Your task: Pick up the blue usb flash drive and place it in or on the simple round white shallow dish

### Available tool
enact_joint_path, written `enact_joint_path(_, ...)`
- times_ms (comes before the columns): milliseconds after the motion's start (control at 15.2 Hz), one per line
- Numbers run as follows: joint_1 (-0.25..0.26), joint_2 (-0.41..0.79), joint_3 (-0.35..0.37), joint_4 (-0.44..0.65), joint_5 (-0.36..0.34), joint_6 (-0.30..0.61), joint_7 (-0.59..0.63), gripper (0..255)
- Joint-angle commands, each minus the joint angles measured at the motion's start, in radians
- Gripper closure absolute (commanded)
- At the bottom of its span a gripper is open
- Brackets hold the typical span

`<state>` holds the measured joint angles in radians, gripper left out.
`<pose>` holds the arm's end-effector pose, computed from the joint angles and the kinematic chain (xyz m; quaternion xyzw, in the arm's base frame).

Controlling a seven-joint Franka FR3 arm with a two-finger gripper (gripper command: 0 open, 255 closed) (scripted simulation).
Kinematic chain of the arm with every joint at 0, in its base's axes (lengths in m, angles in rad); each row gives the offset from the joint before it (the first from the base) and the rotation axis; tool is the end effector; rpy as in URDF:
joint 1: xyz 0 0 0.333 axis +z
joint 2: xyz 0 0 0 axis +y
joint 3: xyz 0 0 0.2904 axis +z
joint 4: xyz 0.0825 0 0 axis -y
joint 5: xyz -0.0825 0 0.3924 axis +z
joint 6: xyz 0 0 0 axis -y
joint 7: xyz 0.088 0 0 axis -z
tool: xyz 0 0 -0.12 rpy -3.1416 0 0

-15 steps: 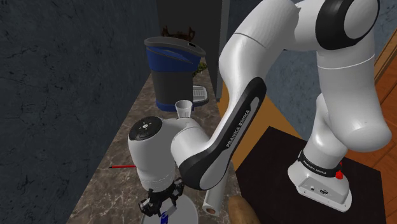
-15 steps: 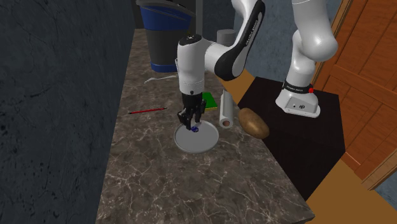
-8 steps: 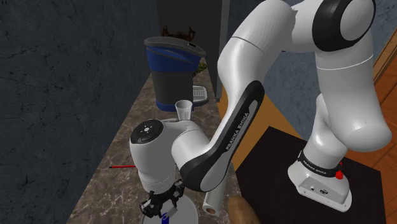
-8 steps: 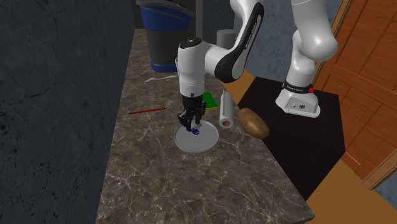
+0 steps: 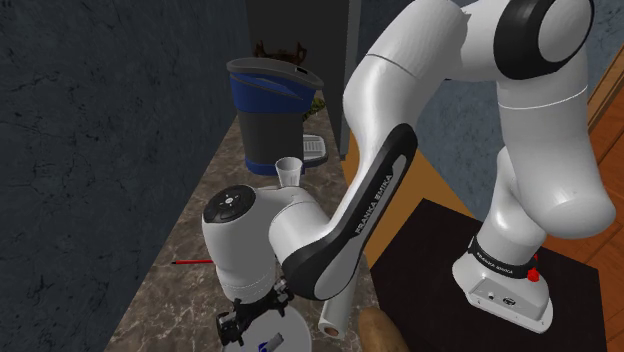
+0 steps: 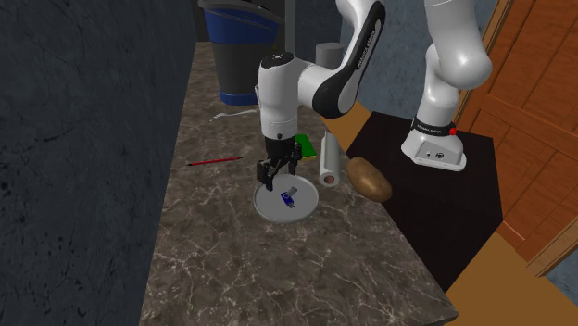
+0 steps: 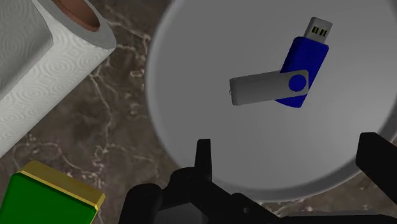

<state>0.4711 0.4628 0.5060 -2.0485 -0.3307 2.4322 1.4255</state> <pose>0.3293 0.4881 0.1940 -0.9929 0.1193 0.0023 0.0011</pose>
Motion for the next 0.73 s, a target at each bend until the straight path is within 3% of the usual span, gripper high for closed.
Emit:
enact_joint_path(0, -0.018, -0.042, 0.021, -0.001, 0.031, -0.037, -0.021, 0)
enact_joint_path(132, -0.035, -0.086, 0.043, 0.005, 0.064, -0.081, -0.043, 0)
enact_joint_path(660, -0.034, -0.086, 0.042, 0.005, 0.065, -0.081, -0.043, 0)
